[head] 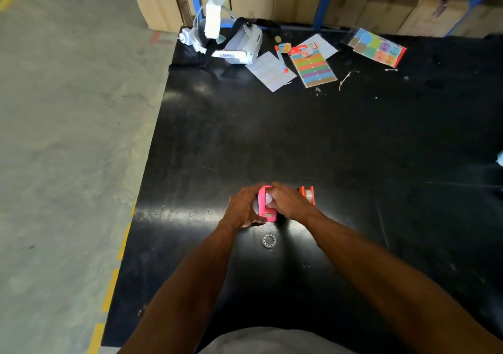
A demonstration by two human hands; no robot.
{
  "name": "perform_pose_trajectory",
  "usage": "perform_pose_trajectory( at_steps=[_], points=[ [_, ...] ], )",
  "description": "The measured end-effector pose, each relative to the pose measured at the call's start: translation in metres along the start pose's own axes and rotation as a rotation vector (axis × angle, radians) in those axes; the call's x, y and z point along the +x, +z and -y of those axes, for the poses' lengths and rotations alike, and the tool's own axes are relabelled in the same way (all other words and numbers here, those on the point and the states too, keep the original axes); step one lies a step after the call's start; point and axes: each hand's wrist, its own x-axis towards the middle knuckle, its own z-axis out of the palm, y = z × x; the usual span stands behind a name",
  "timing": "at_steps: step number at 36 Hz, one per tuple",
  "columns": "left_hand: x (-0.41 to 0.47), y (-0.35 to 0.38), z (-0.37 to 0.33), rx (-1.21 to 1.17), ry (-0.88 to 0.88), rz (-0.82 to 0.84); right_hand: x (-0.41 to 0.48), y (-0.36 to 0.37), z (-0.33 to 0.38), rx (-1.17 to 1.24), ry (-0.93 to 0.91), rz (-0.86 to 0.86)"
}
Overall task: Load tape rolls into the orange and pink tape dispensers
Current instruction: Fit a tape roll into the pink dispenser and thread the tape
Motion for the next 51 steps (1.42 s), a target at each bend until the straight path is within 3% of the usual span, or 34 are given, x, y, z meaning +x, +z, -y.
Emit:
perform_pose_trajectory(
  at_steps=[7, 12, 15, 18, 23, 27, 40, 48, 51],
  points=[
    [0.0, 0.004, -0.004, 0.039, -0.032, 0.001, -0.009, -0.006, 0.003, 0.042, -0.024, -0.009],
    [-0.002, 0.004, -0.005, 0.039, -0.008, 0.094, -0.02, -0.012, 0.005, 0.052, -0.016, -0.021],
    [-0.01, -0.001, -0.005, 0.031, -0.031, 0.001, -0.029, -0.017, 0.006, 0.037, -0.025, -0.022],
    [-0.018, -0.004, -0.008, -0.199, -0.066, -0.124, -0.039, -0.021, 0.009, 0.02, -0.036, -0.034],
    [-0.044, -0.002, -0.02, -0.585, -0.112, 0.01, -0.06, -0.021, 0.018, 0.022, -0.073, -0.054],
    [-0.059, 0.011, -0.022, -0.729, -0.12, -0.068, -0.081, -0.016, 0.028, 0.037, -0.058, -0.085],
    [-0.096, 0.045, -0.032, -0.706, -0.226, -0.299, -0.122, 0.011, 0.045, 0.158, 0.025, -0.166],
    [-0.102, 0.037, -0.043, -0.757, -0.197, -0.279, -0.13, 0.006, 0.05, 0.175, 0.059, -0.275],
    [-0.104, 0.039, -0.044, -0.656, -0.164, -0.308, -0.13, 0.009, 0.05, 0.196, 0.074, -0.29]
  ],
)
